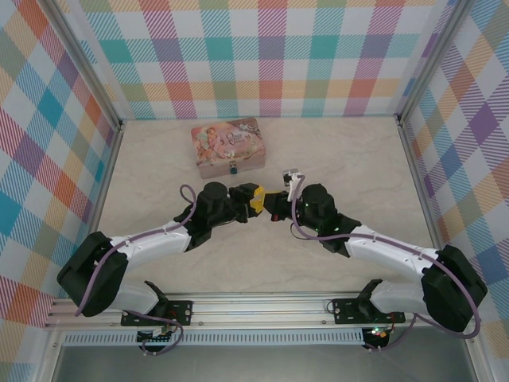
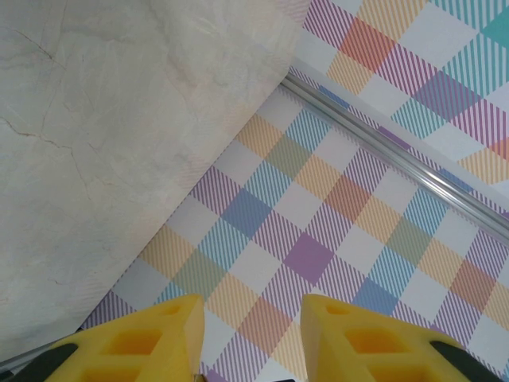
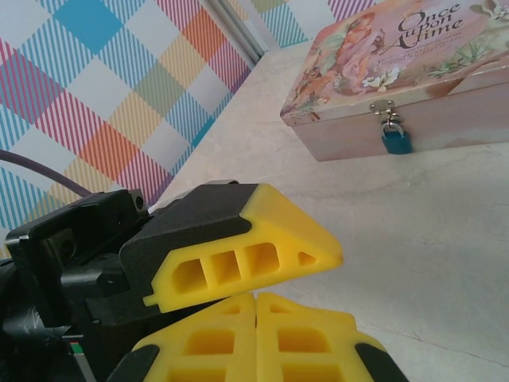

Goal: Unlock the padlock with the key

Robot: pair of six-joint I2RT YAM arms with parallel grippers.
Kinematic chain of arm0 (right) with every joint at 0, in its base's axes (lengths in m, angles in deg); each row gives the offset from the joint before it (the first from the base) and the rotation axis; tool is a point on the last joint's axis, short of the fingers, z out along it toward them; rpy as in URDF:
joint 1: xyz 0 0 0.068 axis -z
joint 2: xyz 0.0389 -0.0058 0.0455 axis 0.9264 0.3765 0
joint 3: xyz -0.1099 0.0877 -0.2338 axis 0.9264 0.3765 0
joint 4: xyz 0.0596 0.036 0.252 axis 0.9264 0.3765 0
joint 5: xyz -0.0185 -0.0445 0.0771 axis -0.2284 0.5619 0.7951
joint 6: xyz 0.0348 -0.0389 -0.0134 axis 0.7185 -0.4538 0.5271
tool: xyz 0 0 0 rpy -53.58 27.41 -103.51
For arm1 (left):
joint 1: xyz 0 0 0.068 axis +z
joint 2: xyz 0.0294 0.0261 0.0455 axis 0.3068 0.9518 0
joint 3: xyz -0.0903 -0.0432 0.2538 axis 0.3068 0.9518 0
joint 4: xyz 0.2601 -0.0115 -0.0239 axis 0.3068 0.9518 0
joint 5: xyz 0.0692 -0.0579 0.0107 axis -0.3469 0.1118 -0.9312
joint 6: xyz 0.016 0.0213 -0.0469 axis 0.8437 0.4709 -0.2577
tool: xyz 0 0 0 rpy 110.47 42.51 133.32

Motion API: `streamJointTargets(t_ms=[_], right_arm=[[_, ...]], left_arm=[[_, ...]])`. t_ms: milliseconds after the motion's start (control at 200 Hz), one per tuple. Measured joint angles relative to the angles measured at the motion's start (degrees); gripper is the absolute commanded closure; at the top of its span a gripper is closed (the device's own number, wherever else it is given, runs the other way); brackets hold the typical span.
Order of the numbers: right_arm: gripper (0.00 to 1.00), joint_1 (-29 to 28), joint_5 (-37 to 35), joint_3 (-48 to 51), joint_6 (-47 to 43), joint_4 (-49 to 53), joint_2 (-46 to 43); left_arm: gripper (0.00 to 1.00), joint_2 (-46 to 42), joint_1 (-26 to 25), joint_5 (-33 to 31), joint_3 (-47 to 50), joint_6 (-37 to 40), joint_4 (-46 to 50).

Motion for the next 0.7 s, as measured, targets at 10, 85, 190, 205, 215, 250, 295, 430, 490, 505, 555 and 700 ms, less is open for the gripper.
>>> streamJointTargets(t_ms=[10,85,190,205,215,250,295,430,490,505,555,700], right_arm=[[1.00,0.0,0.0,0.0,0.0,0.0,-0.1],[1.00,0.0,0.0,0.3,0.2,0.0,-0.3],[1.00,0.0,-0.2,0.6,0.2,0.0,-0.3],[1.00,0.0,-0.2,0.6,0.3,0.0,-0.3],[1.00,0.0,-0.2,0.6,0.3,0.0,-0.4],[1.00,0.0,-0.2,0.8,0.4,0.0,-0.4],[1.00,0.0,-0.3,1.0,0.6,0.0,-0.5],[1.00,0.0,-0.6,1.3,1.0,0.1,-0.8],[1.00,0.0,-0.7,1.3,1.0,0.1,-1.0],[1.00,0.0,-0.8,1.4,1.0,0.1,-1.1],[1.00,0.0,-0.9,1.5,1.0,0.0,-1.5],[1.00,0.0,-1.4,2.3,1.2,0.2,-2.4]], left_arm=[[0.66,0.0,0.0,0.0,0.0,0.0,0.0],[0.69,0.0,0.0,0.0,0.0,0.0,0.0],[0.74,0.0,0.0,0.0,0.1,0.0,0.0],[0.74,0.0,0.0,0.0,0.1,0.0,0.0],[0.75,0.0,0.0,0.0,0.1,0.0,0.0],[0.76,0.0,0.0,0.0,0.2,0.0,0.0],[0.78,0.0,0.0,0.0,0.3,0.0,0.0],[0.85,0.0,0.0,0.0,0.3,0.0,0.0],[0.88,0.0,0.0,0.0,0.3,0.0,0.0],[0.89,0.0,0.0,0.0,0.3,0.0,0.0],[0.92,0.0,0.0,0.0,0.3,0.0,0.0],[0.99,0.0,0.0,0.0,0.5,0.2,0.0]])
